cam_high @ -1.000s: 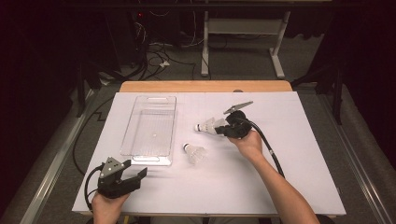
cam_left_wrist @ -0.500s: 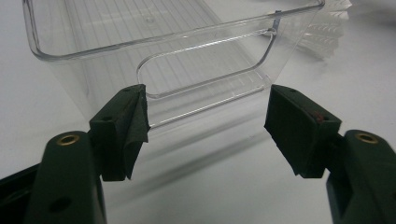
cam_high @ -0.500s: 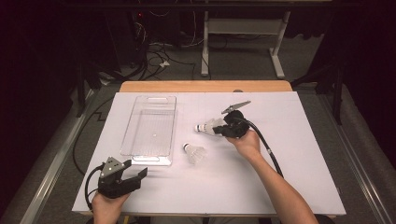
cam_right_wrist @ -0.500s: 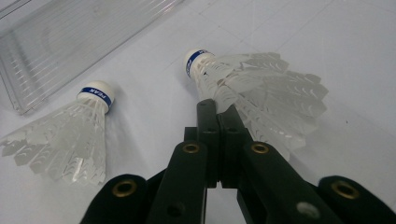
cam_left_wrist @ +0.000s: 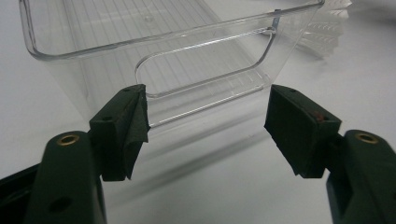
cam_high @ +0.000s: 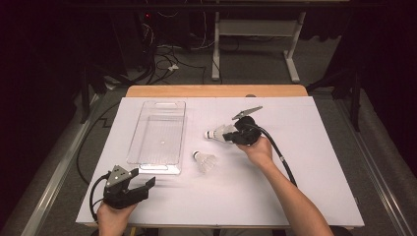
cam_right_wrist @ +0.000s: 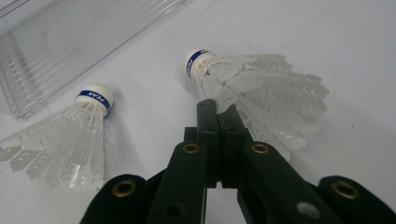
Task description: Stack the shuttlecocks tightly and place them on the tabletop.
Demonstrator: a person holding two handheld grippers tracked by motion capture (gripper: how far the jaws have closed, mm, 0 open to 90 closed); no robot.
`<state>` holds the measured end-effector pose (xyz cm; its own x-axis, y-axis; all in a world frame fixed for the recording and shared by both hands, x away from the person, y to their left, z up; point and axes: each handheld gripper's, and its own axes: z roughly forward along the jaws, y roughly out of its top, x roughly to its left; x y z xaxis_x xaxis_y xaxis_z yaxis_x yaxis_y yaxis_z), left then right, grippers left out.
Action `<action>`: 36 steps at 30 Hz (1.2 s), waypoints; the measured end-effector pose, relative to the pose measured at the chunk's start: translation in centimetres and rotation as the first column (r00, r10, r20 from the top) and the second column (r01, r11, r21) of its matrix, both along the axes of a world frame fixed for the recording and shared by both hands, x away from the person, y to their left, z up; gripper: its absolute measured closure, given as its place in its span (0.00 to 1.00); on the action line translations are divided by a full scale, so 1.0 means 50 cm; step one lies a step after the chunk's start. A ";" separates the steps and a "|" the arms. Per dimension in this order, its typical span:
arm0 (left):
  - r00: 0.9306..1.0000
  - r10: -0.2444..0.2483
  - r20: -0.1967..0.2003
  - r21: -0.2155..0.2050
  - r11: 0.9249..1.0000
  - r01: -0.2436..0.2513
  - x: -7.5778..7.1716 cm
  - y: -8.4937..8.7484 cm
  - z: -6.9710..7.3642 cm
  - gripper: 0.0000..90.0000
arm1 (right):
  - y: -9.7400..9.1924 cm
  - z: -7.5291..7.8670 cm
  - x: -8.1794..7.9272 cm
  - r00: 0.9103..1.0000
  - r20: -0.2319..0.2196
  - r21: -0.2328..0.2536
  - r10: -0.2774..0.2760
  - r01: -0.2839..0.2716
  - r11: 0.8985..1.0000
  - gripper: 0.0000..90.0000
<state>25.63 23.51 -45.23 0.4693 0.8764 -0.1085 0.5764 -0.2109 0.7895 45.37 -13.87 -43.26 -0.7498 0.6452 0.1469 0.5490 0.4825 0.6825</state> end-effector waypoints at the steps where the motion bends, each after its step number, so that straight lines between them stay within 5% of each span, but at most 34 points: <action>1: 1.000 0.000 0.000 0.000 1.000 0.000 0.000 0.000 0.000 0.35 | 0.001 -0.001 0.000 1.000 0.000 -0.001 0.000 0.000 1.000 1.00; 36: 1.000 0.002 0.000 -0.004 1.000 -0.002 -0.001 0.002 0.000 0.35 | -0.011 0.002 -0.003 0.999 0.003 -0.035 -0.043 0.043 0.998 0.85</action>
